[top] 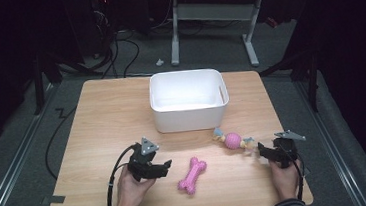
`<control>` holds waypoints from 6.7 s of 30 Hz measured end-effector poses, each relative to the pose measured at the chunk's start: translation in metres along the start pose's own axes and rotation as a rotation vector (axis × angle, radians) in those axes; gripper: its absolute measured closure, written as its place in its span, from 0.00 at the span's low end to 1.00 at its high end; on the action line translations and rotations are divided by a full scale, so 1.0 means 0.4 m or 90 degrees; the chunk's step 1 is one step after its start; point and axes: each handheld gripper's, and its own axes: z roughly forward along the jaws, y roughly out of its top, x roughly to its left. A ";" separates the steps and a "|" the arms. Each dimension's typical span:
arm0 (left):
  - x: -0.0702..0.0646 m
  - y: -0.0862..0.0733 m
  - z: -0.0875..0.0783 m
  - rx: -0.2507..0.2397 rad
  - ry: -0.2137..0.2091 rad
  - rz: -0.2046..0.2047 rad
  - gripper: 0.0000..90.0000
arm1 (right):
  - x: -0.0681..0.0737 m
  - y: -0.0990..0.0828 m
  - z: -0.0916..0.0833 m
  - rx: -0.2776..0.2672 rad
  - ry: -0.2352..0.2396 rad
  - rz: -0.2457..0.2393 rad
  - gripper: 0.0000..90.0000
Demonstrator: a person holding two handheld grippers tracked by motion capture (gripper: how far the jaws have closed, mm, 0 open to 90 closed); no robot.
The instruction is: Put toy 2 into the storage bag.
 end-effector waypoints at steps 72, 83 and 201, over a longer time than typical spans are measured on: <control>-0.185 0.024 0.183 0.140 -0.066 0.067 0.58 | 0.001 0.000 -0.001 0.001 0.002 -0.003 0.28; -0.186 0.033 0.179 0.156 -0.068 0.096 0.65 | 0.001 0.000 0.000 0.000 0.001 -0.002 0.28; 0.091 0.529 -0.022 0.019 -0.086 0.065 0.66 | 0.003 -0.001 -0.001 -0.001 0.011 -0.011 0.28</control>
